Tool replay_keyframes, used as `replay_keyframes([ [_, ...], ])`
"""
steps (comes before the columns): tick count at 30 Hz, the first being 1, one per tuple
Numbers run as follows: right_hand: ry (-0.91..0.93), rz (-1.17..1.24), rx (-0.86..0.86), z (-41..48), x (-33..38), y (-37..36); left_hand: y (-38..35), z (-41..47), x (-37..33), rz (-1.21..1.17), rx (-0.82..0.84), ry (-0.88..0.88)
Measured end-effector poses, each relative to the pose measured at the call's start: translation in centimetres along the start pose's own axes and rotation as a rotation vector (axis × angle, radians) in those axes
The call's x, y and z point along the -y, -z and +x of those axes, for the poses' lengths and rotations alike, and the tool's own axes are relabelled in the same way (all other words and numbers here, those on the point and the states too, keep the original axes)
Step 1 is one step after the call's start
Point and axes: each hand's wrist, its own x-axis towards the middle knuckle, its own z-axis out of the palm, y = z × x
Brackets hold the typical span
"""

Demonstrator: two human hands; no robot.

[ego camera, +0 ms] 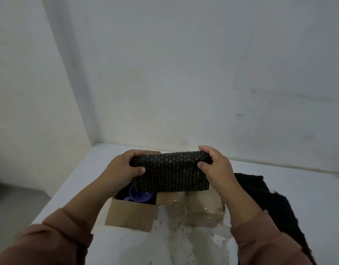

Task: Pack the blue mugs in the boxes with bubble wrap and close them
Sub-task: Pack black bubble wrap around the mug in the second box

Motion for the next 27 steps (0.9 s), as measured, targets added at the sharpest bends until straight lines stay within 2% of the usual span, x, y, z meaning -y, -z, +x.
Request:
replay_keyframes([
  [2,0.086,-0.174,-0.084,0.2,1.5,-1.3,2.0,0.0,0.4,0.138,-0.057,-0.022],
  [4,0.164,-0.204,-0.159,0.4,2.9,-2.3,3.8,0.3,0.9,0.316,-0.065,-0.049],
  [7,0.245,-0.140,-0.092,0.3,5.6,-3.8,5.9,0.3,0.7,0.546,0.092,-0.094],
  [10,0.329,-0.161,0.043,0.6,8.8,-5.4,5.7,-0.2,-1.3,0.392,0.312,-0.087],
  [12,0.355,-0.181,0.052,0.9,10.2,-6.6,5.2,0.0,-2.0,0.296,0.306,-0.114],
  [14,0.360,-0.166,-0.079,1.3,10.4,-7.3,5.6,0.4,-2.0,0.230,0.221,-0.097],
  [16,0.220,-0.028,-0.206,1.5,9.4,-7.5,6.3,0.8,-1.2,-0.006,0.176,-0.013],
  [17,0.082,0.088,-0.194,1.4,8.8,-7.5,6.7,0.9,-0.9,-0.148,0.178,0.029],
  [18,-0.067,0.215,-0.114,1.2,8.0,-7.7,7.0,1.1,-0.6,-0.267,0.193,0.065],
  [20,-0.259,0.406,0.185,0.6,6.2,-8.7,7.5,1.3,0.0,-0.425,0.234,0.131],
  [22,-0.334,0.534,0.405,0.0,5.0,-10.2,7.7,1.5,0.7,-0.510,0.274,0.191],
  [23,-0.356,0.594,0.423,-0.2,4.7,-10.9,7.7,1.6,1.0,-0.531,0.284,0.213],
  [27,-0.359,0.687,0.302,0.0,3.8,-11.8,7.8,2.0,2.4,-0.542,0.257,0.252],
])
